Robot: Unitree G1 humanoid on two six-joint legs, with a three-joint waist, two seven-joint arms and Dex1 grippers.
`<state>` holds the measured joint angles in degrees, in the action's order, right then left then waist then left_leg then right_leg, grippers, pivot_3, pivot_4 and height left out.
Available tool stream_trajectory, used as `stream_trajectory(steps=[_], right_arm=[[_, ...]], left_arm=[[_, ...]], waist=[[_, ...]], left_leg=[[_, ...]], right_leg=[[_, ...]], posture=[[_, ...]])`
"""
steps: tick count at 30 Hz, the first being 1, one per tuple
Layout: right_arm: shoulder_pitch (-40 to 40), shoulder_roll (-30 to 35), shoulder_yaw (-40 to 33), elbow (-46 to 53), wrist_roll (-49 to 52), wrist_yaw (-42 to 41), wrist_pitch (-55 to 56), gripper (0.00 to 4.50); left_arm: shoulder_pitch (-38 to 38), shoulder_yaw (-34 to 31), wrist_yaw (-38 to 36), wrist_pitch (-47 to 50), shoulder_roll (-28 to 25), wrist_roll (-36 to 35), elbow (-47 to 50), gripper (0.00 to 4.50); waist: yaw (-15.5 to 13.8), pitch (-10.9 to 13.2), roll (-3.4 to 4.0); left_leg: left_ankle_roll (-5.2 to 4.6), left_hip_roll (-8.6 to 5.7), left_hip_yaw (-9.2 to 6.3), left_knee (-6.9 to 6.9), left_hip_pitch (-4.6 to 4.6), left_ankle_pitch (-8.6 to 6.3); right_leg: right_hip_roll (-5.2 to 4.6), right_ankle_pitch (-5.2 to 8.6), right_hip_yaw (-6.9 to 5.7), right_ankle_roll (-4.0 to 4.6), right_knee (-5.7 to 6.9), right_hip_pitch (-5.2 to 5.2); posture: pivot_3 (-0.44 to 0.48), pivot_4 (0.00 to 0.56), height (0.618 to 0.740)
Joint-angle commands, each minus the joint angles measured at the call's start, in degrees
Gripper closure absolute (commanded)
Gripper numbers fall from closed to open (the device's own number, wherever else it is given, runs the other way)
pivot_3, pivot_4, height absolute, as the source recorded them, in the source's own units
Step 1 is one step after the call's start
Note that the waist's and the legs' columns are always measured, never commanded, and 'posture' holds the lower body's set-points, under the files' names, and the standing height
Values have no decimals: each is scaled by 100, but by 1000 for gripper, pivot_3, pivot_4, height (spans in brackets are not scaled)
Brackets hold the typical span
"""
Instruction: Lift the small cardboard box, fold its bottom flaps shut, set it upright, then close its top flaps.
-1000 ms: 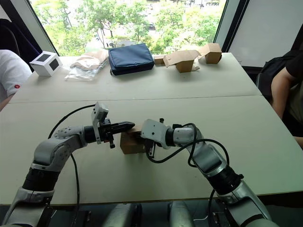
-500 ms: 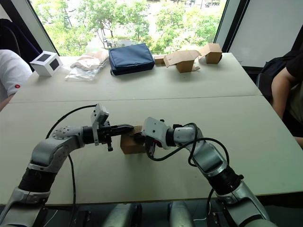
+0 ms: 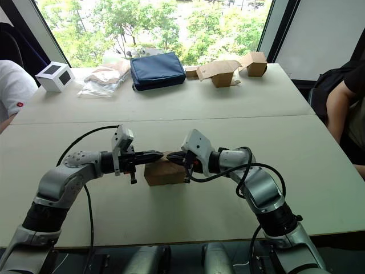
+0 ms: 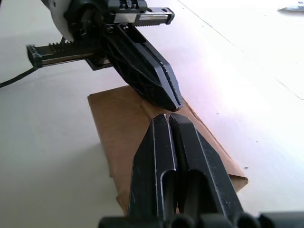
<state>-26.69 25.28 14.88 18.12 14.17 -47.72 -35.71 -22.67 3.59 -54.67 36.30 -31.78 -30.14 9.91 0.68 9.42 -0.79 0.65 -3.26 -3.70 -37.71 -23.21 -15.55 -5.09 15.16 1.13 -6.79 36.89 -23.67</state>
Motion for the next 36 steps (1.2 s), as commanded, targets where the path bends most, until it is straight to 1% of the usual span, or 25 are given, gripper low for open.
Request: stream_trajectory(steps=[1, 3, 7, 11, 14, 18, 19, 21, 22, 24, 27, 28, 31, 34, 36], right_arm=[[-151, -61, 63, -52, -109, 111, 200, 4500], [-164, -54, 176, -131, -204, 128, 270, 4500], [-139, -36, 391, -274, -390, 148, 360, 4500], [-131, -24, 468, -350, -492, 148, 424, 4500], [-137, -41, 413, -410, -498, 164, 494, 4500], [-62, -196, 45, -341, -195, 246, 533, 4500], [-40, -294, -175, -270, 4, 294, 538, 4500], [-18, -559, -731, -89, 487, 474, 489, 4500], [0, -646, -974, 31, 720, 539, 419, 4500], [72, -697, -1425, 302, 1181, 666, 169, 4500], [309, -484, -1892, 711, 1691, 720, -202, 4500], [435, -419, -2033, 884, 1869, 784, -349, 4500], [941, -236, -2398, 1298, 2316, 963, -693, 4500], [1542, 123, -2396, 1496, 2297, 870, -753, 4500], [1990, 383, -2339, 1500, 2208, 717, -674, 4500]], left_arm=[[-70, -108, 70, 67, -33, -110, 324, 4487], [-57, -26, 88, 33, -61, -12, 331, 4487], [24, 266, 40, -239, -205, 418, 207, 4487], [111, 353, -19, -429, -243, 569, 185, 4487], [163, 265, 68, -526, -179, 590, 187, 4487], [189, -174, 423, -470, 47, 329, 341, 4487], [224, -310, 556, -392, 75, 261, 475, 4487], [363, -492, 845, -517, 51, 396, 792, 4487], [422, -572, 916, -527, 11, 403, 936, 4487], [425, -778, 966, -250, -151, 219, 1156, 4487], [374, -1143, 889, 357, -503, -249, 1252, 4487], [442, -1367, 942, 516, -587, -416, 1307, 4487], [980, -1946, 957, 969, -918, -806, 1602, 4487], [1675, -2380, 875, 1154, -1093, -1091, 1855, 4487], [2251, -2584, 817, 1142, -1157, -1134, 2044, 4487]], waist=[[0, 0, 0], [-1, 0, 0], [0, 0, 0], [-4, 0, 0], [0, 0, 0], [-5, 0, 0], [-5, 0, 0], [-1, 1, -1], [-1, 1, 0], [-3, 1, 0], [-13, 1, 0], [-10, 1, 0], [11, 1, 1], [24, 1, 4], [7, 1, 5]], left_leg=[[0, 0, 0, 0, 0, 0], [0, 0, 0, 0, 0, 0], [0, 0, 1, 1, 0, 0], [0, 0, 1, 1, 0, 0], [0, 0, 2, 1, 1, 0], [0, 0, 1, 1, 1, 0], [0, 0, 1, 1, 0, 0], [0, 0, 1, 1, 0, 0], [0, 1, 0, 2, -1, 0], [1, 1, 0, 6, -1, 0], [1, 1, -3, 8, -1, 0], [1, 1, -4, 9, -1, 0], [0, 1, -4, 20, 0, 0], [2, 2, 4, 49, 12, 1], [4, 7, 4, 54, 12, 3]], right_leg=[[1, 0, 0, 0, 0, 0], [5, 0, 0, 0, 0, 0], [7, 0, 0, 0, 0, 0], [7, 0, 0, 0, 0, 0], [6, 0, 0, 0, -1, 1], [6, 0, 0, 0, 0, 1], [5, 0, 0, 0, 0, 1], [4, 0, 0, 0, 0, -1], [2, 0, 1, 0, -1, -1], [0, 0, 4, 0, -1, -3], [0, 0, 5, 0, -1, -1], [0, 0, 5, 0, -2, -1], [-1, 0, 5, 0, -7, -2], [-3, 0, 16, 0, -23, -2], [-1, 0, 15, 1, -33, 1]], posture=[[0, 150, 740], [0, 150, 740], [0, 150, 740], [0, 150, 740], [0, 150, 740], [0, 150, 740], [0, 150, 740], [0, 150, 740], [0, 150, 740], [0, 150, 740], [0, 150, 740], [0, 150, 740], [0, 150, 740], [0, 150, 740], [0, 150, 740]])
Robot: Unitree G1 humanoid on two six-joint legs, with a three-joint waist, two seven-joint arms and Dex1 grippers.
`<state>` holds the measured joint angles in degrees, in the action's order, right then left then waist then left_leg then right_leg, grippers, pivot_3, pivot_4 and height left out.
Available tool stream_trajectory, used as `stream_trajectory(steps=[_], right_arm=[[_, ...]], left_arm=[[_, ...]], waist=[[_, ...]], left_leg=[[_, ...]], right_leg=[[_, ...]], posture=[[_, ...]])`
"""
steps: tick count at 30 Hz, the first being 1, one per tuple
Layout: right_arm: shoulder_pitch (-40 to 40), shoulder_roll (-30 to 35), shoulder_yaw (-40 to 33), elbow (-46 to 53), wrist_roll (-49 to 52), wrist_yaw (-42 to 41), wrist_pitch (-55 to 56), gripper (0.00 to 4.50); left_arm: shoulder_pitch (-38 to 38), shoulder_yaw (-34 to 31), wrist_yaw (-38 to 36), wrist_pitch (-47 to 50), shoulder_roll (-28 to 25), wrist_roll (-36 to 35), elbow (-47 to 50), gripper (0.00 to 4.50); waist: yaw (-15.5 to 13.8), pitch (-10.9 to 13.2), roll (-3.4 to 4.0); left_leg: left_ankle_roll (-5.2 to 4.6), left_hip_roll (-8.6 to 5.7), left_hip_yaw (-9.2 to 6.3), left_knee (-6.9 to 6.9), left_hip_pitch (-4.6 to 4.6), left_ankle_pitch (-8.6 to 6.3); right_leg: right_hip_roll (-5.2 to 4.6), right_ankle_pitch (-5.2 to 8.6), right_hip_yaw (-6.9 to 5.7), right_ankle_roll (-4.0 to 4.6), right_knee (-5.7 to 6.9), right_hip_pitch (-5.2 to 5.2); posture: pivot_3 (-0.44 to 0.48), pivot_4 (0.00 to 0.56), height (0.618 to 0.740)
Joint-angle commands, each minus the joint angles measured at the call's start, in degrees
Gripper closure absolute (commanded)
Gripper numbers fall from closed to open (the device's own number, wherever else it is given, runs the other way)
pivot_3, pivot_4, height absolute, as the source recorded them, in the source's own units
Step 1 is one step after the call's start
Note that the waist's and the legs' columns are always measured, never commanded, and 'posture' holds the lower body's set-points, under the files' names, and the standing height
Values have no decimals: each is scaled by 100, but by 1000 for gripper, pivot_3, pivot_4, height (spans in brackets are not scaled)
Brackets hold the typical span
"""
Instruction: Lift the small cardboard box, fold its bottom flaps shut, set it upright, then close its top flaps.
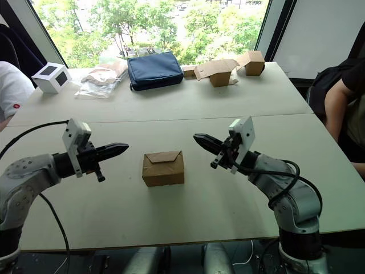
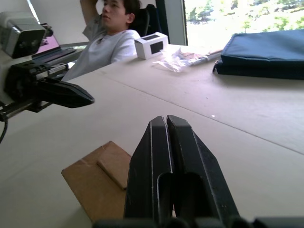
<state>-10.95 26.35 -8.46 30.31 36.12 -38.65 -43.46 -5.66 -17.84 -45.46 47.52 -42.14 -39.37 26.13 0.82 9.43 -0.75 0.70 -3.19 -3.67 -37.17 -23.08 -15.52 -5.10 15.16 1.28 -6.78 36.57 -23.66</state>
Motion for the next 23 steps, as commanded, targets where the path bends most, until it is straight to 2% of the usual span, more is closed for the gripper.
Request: stream_trajectory(steps=[1, 5, 11, 23], right_arm=[[599, 396, 17, 259, -26, -265, 154, 4500], [972, 733, 132, 55, -199, -496, 403, 4500], [1139, 1101, 222, -115, -180, -872, 414, 4500], [1006, 1304, 144, -435, -79, -1130, 485, 4500]], left_arm=[[804, -512, -121, 21, -129, -235, 510, 4487], [1680, -738, -161, -5, -33, -381, 618, 4487], [2333, -550, -172, -479, 167, -138, 501, 4487], [2157, -362, -10, -581, 532, -304, 310, 4487]], waist=[[-11, 0, 0], [-23, 1, 1], [-67, 1, 0], [-153, 1, 0]], left_leg=[[0, 2, 0, 1, 2, 0], [-1, 3, 0, 4, 23, -1], [-4, 4, 1, 7, 33, -3], [-5, 5, 6, 6, 33, -4]], right_leg=[[0, 0, -2, 0, -3, 4], [-6, 6, -4, 21, -33, 40], [-12, 7, -8, 31, -50, 58], [-15, 6, -7, 34, -53, 57]], posture=[[0, 150, 740], [0, 150, 740], [0, 150, 740], [0, 150, 740]])
